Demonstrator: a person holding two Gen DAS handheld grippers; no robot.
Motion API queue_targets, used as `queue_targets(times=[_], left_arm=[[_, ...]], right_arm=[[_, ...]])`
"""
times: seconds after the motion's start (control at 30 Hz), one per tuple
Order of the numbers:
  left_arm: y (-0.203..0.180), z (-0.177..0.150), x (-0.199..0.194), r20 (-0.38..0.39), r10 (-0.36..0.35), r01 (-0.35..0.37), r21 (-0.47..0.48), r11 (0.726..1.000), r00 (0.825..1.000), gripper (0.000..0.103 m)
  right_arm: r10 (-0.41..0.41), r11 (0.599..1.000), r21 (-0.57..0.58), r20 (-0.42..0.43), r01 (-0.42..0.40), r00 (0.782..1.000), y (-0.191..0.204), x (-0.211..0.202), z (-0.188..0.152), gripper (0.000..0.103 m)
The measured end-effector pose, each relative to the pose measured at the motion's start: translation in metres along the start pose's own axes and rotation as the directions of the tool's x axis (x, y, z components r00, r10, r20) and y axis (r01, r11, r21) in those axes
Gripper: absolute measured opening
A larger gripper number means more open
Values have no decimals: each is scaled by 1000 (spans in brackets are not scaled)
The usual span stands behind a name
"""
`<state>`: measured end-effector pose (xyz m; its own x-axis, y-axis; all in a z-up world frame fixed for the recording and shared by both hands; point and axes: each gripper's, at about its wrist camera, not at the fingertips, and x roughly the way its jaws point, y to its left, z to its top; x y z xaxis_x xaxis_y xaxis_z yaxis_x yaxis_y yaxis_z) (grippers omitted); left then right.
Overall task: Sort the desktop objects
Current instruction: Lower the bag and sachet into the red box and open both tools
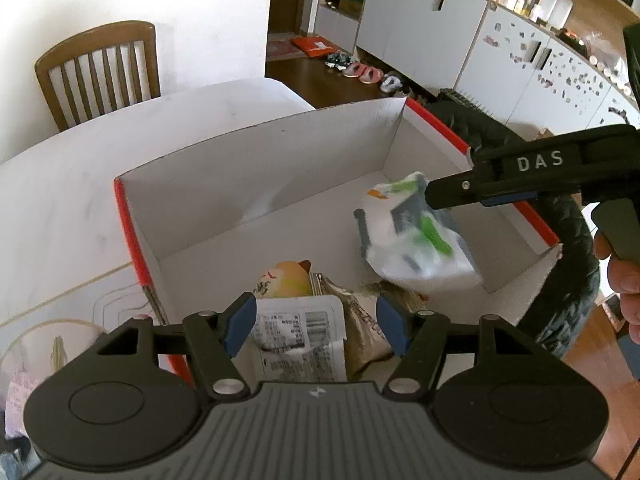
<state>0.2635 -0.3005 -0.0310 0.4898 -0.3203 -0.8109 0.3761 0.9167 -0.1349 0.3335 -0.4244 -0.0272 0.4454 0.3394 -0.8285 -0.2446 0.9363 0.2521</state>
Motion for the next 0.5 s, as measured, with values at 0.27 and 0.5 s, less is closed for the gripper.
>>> queue_targets(times=[0.27,0.5], left_arm=[[-1,-8,-25,41,-36,38,-32,999,998,65],[-2,-17,-53,79,-34,38,-46,998,996,65]], right_arm=[[54,997,-50,19,-53,998,5,-24,-9,68],[105,989,-113,43,-100,994,19,-44,-21,68]])
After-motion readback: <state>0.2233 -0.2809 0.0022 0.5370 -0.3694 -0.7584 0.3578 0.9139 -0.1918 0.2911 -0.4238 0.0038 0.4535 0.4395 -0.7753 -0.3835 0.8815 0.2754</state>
